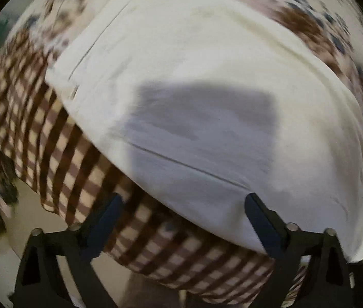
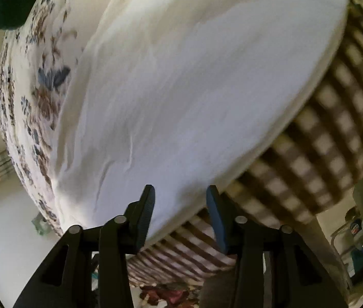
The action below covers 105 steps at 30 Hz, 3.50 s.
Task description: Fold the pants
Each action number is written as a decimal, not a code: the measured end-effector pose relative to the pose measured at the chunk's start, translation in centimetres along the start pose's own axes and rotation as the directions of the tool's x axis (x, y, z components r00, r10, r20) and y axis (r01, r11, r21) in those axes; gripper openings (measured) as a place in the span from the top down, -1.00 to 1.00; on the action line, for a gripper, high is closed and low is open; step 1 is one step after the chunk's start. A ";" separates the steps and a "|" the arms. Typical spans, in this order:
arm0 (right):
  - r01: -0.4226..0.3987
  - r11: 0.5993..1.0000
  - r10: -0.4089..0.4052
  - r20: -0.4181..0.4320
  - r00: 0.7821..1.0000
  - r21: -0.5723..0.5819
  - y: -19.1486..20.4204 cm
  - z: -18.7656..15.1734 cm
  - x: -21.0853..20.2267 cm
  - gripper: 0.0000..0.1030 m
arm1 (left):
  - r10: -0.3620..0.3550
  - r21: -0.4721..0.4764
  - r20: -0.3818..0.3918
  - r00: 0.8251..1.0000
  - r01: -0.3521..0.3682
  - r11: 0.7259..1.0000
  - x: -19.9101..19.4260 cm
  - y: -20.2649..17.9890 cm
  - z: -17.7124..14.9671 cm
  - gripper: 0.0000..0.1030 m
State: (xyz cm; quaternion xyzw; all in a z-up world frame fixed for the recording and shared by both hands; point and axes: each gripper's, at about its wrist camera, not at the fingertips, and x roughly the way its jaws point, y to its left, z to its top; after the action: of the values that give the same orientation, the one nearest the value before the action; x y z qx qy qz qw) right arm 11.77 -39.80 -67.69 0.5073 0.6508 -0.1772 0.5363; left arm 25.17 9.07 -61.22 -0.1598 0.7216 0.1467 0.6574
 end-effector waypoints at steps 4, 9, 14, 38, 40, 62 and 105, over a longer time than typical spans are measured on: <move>0.021 0.997 -0.024 0.028 0.999 0.077 0.1 -1.1 0.7 0.95 | -0.061 -0.039 -0.037 0.997 0.060 0.997 1.2 3.3 2.8 0.57; 0.168 0.984 -0.168 -0.002 0.986 -0.051 1.7 -2.3 1.2 0.94 | 0.016 0.019 -0.090 0.996 -0.014 1.000 1.8 7.4 1.4 0.70; 0.258 0.931 -0.273 -0.025 0.962 -0.257 8.9 -2.6 0.9 0.35 | 0.050 0.109 0.021 0.999 -0.052 0.993 -2.2 8.1 1.3 0.31; -0.176 0.664 -0.317 -0.487 0.814 -0.726 37.0 1.2 20.1 -0.19 | 0.007 0.310 0.178 0.984 -0.063 0.949 1.7 3.5 5.1 -0.83; -0.167 0.642 -0.338 -0.471 0.814 -0.748 37.6 0.5 21.2 -0.20 | 0.010 0.306 0.172 0.985 -0.063 0.950 1.4 3.5 4.7 -0.83; -0.039 0.445 -0.326 -0.203 0.923 -0.895 35.9 2.4 11.6 -0.26 | -0.082 0.320 0.154 0.985 0.029 0.947 -1.9 0.1 6.6 -0.84; 0.148 0.742 -0.108 0.100 0.989 -0.654 27.1 9.1 5.6 0.39 | -0.036 0.519 0.146 0.989 -0.046 0.853 2.7 -13.4 3.7 -1.00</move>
State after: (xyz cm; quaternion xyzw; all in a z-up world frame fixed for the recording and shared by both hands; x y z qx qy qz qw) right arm 39.99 -32.80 -67.39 0.2345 0.6896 0.0133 0.6851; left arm 33.99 -1.64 -64.28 0.0376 0.6833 -0.0408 0.7280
